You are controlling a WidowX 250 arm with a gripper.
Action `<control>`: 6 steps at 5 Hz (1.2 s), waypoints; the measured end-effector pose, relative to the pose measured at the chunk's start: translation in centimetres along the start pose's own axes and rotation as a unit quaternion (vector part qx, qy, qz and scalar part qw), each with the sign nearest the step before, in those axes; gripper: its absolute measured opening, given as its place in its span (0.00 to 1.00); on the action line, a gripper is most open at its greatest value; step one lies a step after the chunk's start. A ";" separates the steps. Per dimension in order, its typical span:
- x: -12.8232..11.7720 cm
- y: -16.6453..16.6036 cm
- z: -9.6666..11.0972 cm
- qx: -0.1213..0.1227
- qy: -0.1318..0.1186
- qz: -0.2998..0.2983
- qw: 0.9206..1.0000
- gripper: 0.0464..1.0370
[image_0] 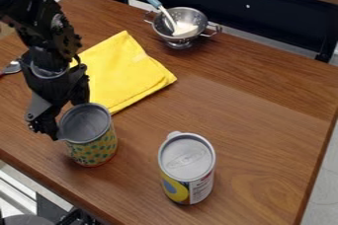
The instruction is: Move the can in the right side
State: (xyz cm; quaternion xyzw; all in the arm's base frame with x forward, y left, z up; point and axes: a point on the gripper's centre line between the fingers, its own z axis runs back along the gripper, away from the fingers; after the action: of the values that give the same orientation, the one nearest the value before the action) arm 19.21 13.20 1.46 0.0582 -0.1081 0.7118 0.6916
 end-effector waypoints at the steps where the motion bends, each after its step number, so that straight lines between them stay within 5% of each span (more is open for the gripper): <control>1: -1.2 -0.3 0.2 0.007 0.001 0.008 1.000 0.96; 5: -5.9 -1.0 1.2 0.002 0.026 0.018 1.000 0.96; 6: -4.7 -2.5 2.2 -0.017 0.025 0.031 0.999 0.96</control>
State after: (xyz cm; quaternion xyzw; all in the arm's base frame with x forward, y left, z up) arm 21.69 8.16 2.67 0.0252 -0.1053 0.7324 0.6723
